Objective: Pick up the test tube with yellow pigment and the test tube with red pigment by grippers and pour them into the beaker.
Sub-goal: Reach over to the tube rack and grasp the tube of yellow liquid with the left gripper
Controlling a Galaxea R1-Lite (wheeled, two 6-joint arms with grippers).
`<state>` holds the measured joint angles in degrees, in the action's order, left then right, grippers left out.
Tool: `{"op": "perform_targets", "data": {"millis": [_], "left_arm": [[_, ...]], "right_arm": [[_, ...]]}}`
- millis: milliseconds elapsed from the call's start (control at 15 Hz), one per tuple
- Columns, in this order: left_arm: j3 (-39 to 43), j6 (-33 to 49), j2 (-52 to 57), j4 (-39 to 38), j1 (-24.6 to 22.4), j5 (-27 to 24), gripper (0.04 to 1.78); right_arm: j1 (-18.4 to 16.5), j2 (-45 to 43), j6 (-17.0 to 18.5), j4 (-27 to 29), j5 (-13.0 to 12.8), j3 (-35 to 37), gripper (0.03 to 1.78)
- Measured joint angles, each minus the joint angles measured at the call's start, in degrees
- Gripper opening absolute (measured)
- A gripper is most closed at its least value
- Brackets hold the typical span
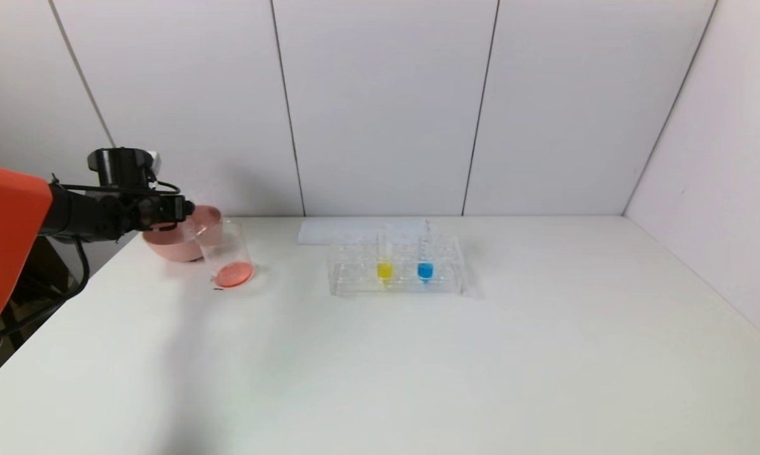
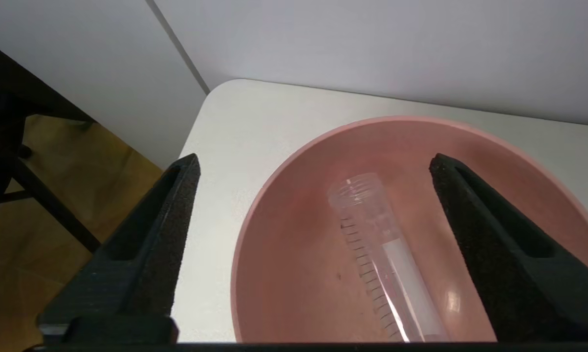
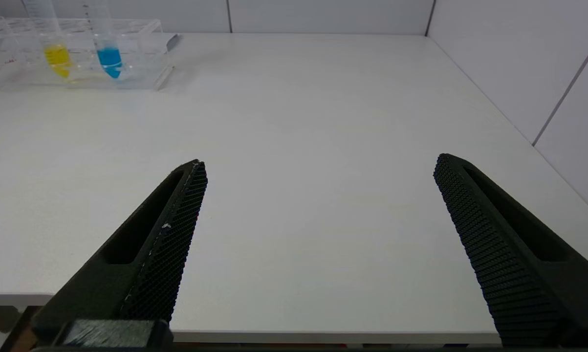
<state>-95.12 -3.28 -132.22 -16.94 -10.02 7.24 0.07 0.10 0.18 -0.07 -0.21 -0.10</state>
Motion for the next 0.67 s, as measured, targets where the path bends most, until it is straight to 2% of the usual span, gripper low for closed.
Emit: {"op": "perform_targets", "data": {"millis": [133, 667], "left_arm": [[0.39, -0.05, 0.88, -0.2, 0.0, -0.02, 1.77], [2.99, -0.27, 8.62, -2.65, 0.99, -1.46, 1.77]], "right_arm": [[0.0, 0.0, -0.02, 0.0, -0.01, 0.0, 1.7], [0.0, 0.0, -0.02, 0.0, 0.0, 0.0, 1.7]]}}
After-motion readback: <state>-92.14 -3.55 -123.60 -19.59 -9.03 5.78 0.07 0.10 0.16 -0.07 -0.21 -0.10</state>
